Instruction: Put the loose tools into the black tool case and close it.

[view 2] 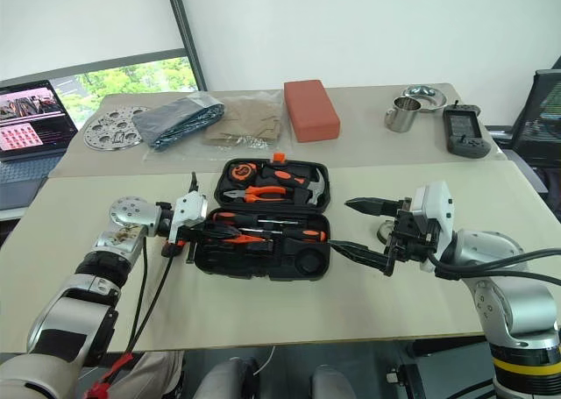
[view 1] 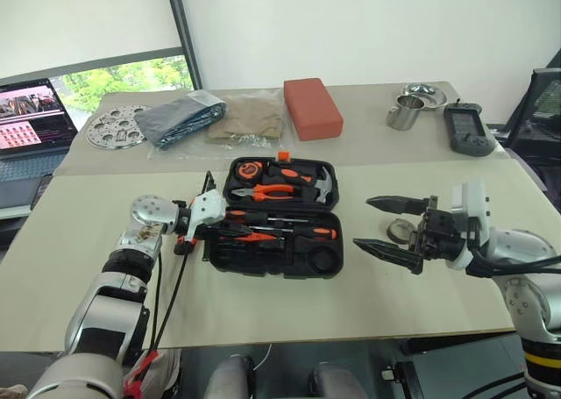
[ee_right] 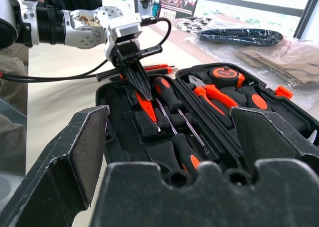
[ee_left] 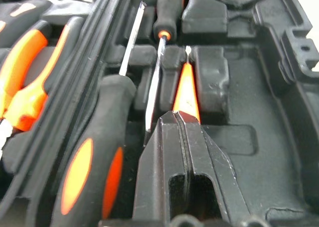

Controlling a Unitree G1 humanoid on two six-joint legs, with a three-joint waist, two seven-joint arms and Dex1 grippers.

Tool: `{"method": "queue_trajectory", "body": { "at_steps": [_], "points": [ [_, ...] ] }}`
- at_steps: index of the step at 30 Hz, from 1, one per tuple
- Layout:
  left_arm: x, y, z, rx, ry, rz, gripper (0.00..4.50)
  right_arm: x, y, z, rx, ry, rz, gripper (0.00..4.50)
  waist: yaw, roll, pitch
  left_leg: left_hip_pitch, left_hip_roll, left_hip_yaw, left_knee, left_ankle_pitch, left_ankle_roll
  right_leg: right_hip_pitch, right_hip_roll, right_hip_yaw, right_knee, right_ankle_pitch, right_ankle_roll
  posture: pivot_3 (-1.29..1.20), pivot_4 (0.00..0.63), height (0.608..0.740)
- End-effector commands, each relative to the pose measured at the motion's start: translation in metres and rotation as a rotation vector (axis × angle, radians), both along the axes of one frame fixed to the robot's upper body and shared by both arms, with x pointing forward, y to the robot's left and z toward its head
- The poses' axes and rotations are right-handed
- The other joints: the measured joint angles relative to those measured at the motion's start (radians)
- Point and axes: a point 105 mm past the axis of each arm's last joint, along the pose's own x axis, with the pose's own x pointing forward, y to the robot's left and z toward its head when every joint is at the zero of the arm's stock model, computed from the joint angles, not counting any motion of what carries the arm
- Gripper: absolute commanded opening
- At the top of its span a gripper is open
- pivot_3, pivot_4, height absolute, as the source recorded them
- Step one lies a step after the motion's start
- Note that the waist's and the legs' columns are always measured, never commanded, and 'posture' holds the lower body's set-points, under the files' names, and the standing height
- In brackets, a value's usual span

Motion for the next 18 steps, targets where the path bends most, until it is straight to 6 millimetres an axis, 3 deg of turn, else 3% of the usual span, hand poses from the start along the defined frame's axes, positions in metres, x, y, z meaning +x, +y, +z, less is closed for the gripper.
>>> {"method": "queue_trajectory", "body": {
  "at_steps": [1,4,8,13,15,18],
  "points": [
    [-0.005,0.002,-0.011,0.059,0.007,-0.027,0.02,-0.004,0.001,0.014,0.014,-0.073,0.017,4.50,0.001,0.000,0.000,0.000,0.000,0.000,0.000,0.000,0.000,0.000,0.000,0.000,0.000,0.000,0.000,0.00,0.150,0.740],
    [-0.001,0.001,-0.010,0.051,-0.017,0.000,0.02,-0.005,0.001,0.015,0.013,-0.073,0.017,4.50,0.001,0.000,0.000,0.000,0.000,0.000,0.000,0.000,0.000,0.000,0.000,0.000,0.000,0.000,0.000,0.00,0.150,0.740],
    [0.005,0.002,0.006,0.013,-0.079,0.014,0.02,-0.005,0.001,0.014,0.013,-0.071,0.019,4.50,0.001,0.000,0.000,0.000,0.000,0.000,0.000,0.000,0.000,0.000,0.000,0.000,0.000,0.000,0.000,0.00,0.150,0.740],
    [0.013,0.007,0.056,-0.158,-0.136,0.096,0.02,-0.005,0.001,0.014,0.014,-0.068,0.024,4.50,0.000,-0.001,0.000,-0.001,0.000,0.000,0.000,0.000,0.000,0.000,0.000,0.000,0.001,0.000,0.000,0.00,0.150,0.740],
    [0.026,0.023,0.084,-0.233,-0.215,0.268,0.52,-0.005,0.002,0.013,0.016,-0.064,0.030,4.50,-0.001,-0.001,0.000,-0.001,0.001,-0.001,0.000,0.000,0.000,0.000,0.000,0.000,0.001,0.000,0.000,0.00,0.150,0.740],
    [0.034,0.043,0.101,-0.272,-0.257,0.467,1.48,-0.005,0.003,0.012,0.019,-0.060,0.037,4.50,-0.004,0.000,0.000,0.000,0.001,-0.001,0.000,0.000,0.000,0.000,0.001,0.000,0.001,0.000,0.000,0.00,0.150,0.740]
  ]
}}
